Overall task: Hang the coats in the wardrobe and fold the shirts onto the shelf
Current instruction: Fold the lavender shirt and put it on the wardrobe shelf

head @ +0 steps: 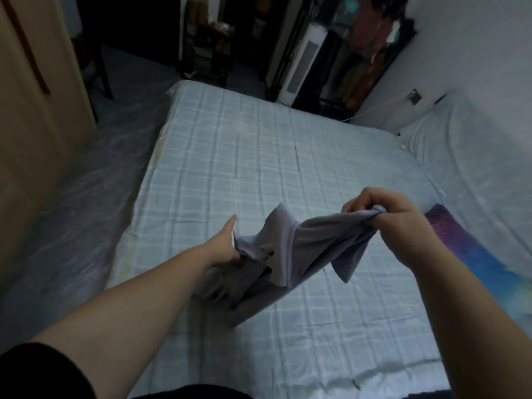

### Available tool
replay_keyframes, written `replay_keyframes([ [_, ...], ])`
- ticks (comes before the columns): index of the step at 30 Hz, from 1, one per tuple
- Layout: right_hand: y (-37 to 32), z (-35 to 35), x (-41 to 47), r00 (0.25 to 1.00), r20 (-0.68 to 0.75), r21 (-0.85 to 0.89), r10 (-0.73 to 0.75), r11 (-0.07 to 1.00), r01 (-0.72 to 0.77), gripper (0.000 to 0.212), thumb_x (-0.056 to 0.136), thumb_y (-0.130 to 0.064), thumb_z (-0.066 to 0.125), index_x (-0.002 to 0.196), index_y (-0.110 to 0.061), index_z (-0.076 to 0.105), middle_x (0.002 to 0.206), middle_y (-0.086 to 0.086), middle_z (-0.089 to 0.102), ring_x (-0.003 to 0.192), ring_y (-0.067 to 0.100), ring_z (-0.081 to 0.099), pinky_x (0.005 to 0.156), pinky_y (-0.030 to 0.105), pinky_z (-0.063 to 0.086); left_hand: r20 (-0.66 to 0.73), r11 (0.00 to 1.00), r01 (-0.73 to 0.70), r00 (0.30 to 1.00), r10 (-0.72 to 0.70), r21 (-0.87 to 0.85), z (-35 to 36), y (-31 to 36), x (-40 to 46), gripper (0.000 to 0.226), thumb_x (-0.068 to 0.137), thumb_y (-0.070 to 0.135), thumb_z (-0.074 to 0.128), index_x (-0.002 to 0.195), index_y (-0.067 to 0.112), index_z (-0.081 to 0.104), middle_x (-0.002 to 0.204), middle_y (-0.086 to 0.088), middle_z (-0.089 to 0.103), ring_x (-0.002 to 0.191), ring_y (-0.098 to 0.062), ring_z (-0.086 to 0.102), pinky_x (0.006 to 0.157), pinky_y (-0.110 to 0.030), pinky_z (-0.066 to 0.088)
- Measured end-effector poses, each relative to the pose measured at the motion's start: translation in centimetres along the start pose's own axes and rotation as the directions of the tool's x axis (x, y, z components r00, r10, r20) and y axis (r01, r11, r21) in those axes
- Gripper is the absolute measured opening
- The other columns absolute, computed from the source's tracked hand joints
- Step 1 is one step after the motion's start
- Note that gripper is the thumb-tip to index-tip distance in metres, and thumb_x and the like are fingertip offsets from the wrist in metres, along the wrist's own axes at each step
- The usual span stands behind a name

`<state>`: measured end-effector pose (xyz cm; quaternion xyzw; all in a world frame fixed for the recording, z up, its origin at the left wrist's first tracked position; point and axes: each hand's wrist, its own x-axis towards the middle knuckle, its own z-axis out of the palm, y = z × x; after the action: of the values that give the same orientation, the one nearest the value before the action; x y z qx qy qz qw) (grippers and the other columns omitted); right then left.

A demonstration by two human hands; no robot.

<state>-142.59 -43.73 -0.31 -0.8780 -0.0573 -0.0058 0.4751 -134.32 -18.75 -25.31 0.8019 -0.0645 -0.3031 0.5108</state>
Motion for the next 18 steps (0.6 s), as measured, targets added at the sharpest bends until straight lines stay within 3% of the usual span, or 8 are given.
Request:
replay_keyframes([
  [2,0.1,-2.8,-1.9,0.999,-0.034,0.094,-0.029,0.995,0.032,0.035,0.064,0.024,0.034,0.063,-0.007,0.05,0.075,0.017,0.066,0.071,0.028,0.06,0.062,0.029,0.043,0.125,0.993,0.063,0.991,-0.05,-0.1,2.2,1.4,0.2,0.075,0.077,0.01,0.077,0.139,0.024,0.038,0.12,0.005,0.047,0.109,-0.018,0.052,0.083,-0.028,0.045],
  [4,1.0,-5.4,-3.8,0.994,-0.102,0.163,-0.027,0.986,0.043,0.04,0.066,0.026,0.031,0.062,-0.009,0.049,0.073,0.014,0.064,0.069,0.026,0.057,0.061,0.029,0.041,0.303,0.997,0.06,0.951,-0.07,0.04,5.0,2.4,0.0,0.025,0.08,0.019,0.076,0.102,0.026,0.065,0.099,0.004,0.061,0.09,-0.012,0.055,0.071,-0.025,0.044],
  [5,1.7,-6.7,-4.8,0.989,-0.15,0.181,-0.009,0.983,0.036,0.044,0.068,0.027,0.03,0.061,-0.012,0.05,0.074,0.012,0.064,0.07,0.025,0.057,0.063,0.029,0.042,0.325,0.996,0.011,0.945,-0.04,0.091,6.6,2.7,-0.2,0.011,0.081,0.019,0.074,0.086,0.025,0.067,0.089,0.004,0.063,0.084,-0.011,0.056,0.07,-0.026,0.044],
  [8,5.2,-10.2,-7.9,0.949,-0.31,0.146,0.055,0.989,-0.009,0.047,0.07,0.02,0.036,0.061,-0.021,0.056,0.081,0.002,0.068,0.083,0.024,0.059,0.073,0.035,0.041,0.201,0.994,-0.098,0.974,0.104,-0.042,10.2,3.8,-0.8,0.019,0.083,0.014,0.071,0.07,0.02,0.058,0.075,0.0,0.059,0.077,-0.015,0.055,0.076,-0.033,0.046],
  [10,8.2,-12.2,-10.0,0.901,-0.425,0.061,0.091,0.996,-0.071,0.033,0.066,0.006,0.042,0.062,-0.023,0.057,0.074,-0.006,0.063,0.08,0.02,0.054,0.071,0.035,0.037,0.08,0.98,-0.137,0.985,0.15,-0.148,10.9,5.5,-1.9,0.022,0.087,0.019,0.068,0.07,0.019,0.054,0.069,0.0,0.054,0.069,-0.014,0.051,0.067,-0.03,0.042],
  [12,10.6,-13.9,-12.1,0.849,-0.516,-0.013,0.114,0.99,-0.141,0.023,0.064,-0.004,0.045,0.065,-0.024,0.056,0.063,-0.01,0.053,0.069,0.017,0.045,0.065,0.033,0.033,-0.051,0.971,-0.226,0.973,0.223,-0.073,10.5,7.6,-3.7,0.025,0.084,0.027,0.067,0.069,0.019,0.049,0.064,0.002,0.048,0.061,-0.009,0.044,0.06,-0.029,0.036],
  [14,12.6,-15.5,-14.2,0.817,-0.565,-0.089,0.116,0.976,-0.201,0.024,0.068,-0.005,0.048,0.067,-0.027,0.057,0.062,-0.007,0.051,0.064,0.015,0.043,0.062,0.033,0.034,-0.167,0.956,-0.291,0.941,0.295,0.048,10.1,9.6,-5.8,0.029,0.086,0.02,0.066,0.067,0.019,0.044,0.062,0.002,0.042,0.055,-0.006,0.038,0.055,-0.027,0.032],
  [18,14.2,-18.1,-17.8,0.853,-0.512,-0.205,0.104,0.949,-0.239,0.017,0.074,0.001,0.054,0.068,-0.014,0.054,0.064,0.002,0.052,0.064,0.016,0.044,0.057,0.032,0.034,-0.246,0.919,-0.315,0.896,0.37,0.238,9.2,12.8,-11.0,0.03,0.078,0.029,0.063,0.067,0.02,0.037,0.06,0.003,0.038,0.055,-0.011,0.035,0.053,-0.031,0.03],
])
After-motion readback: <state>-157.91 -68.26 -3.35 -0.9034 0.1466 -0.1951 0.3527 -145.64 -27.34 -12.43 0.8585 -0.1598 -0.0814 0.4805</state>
